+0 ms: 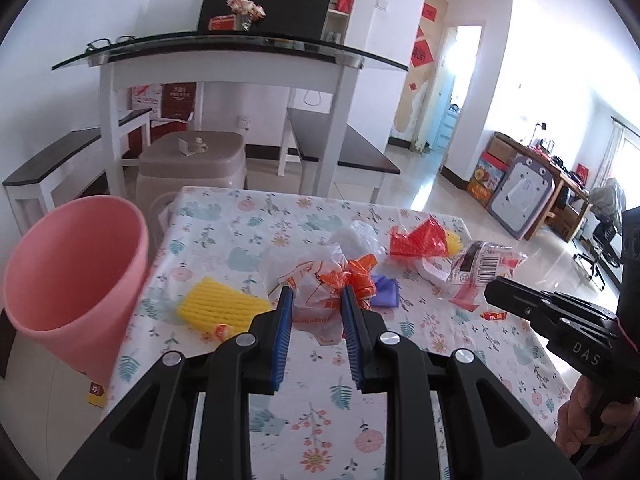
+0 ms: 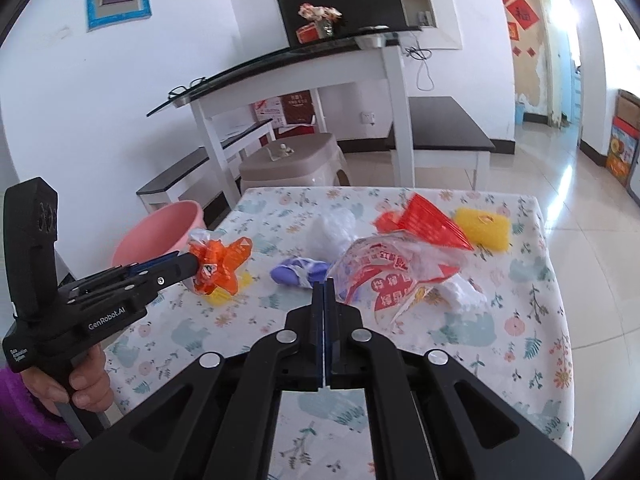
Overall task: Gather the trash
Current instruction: 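Carry the barcode bag with the right gripper to the pink bucket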
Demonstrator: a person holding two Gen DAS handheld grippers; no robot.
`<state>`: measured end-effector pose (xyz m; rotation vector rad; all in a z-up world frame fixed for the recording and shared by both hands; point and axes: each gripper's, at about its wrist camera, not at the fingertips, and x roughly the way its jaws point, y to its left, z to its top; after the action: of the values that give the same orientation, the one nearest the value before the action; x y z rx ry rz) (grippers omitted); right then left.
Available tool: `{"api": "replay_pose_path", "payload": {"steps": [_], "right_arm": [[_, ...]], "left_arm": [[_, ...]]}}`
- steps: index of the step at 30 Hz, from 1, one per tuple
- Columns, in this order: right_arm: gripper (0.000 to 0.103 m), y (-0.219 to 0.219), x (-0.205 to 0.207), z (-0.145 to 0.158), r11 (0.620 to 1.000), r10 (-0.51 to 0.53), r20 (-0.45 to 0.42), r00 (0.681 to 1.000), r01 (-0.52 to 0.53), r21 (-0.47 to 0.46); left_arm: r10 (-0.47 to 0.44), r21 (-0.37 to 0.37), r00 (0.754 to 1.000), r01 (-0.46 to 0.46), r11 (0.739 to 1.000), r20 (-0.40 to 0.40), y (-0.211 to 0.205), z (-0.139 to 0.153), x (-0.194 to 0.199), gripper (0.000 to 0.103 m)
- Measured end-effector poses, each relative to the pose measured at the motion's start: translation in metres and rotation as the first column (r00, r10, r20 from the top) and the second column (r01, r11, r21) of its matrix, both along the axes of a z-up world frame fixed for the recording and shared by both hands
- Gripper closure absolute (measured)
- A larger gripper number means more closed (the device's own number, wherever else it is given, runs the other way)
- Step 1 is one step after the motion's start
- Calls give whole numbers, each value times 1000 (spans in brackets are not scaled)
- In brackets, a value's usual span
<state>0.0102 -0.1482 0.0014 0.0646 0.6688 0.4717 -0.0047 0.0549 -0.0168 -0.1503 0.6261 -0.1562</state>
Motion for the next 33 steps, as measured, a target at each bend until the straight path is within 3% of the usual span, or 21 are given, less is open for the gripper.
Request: {"api": "replay_pose_path", "payload": {"steps": [9,16,24,33], "right_arm": [[102,54,9,13,993,118,34,992,-118,-20],[102,108,19,24,973,231,67,971,-229,-34],[102,188,31,25,924,383,82,920,-379,-55],[102,252,43,8,869,493,35,869,-491,-61]], "left_arm": [[118,-5,992,-118,993,46,44,11,-13,80],[248,-25,967,-247,969,63,95,16,-22,80],[389,-34,919,-388,921,56,154,13,-32,80],[464,-20,886,-463,886,18,188,-5,-30,80]]}}
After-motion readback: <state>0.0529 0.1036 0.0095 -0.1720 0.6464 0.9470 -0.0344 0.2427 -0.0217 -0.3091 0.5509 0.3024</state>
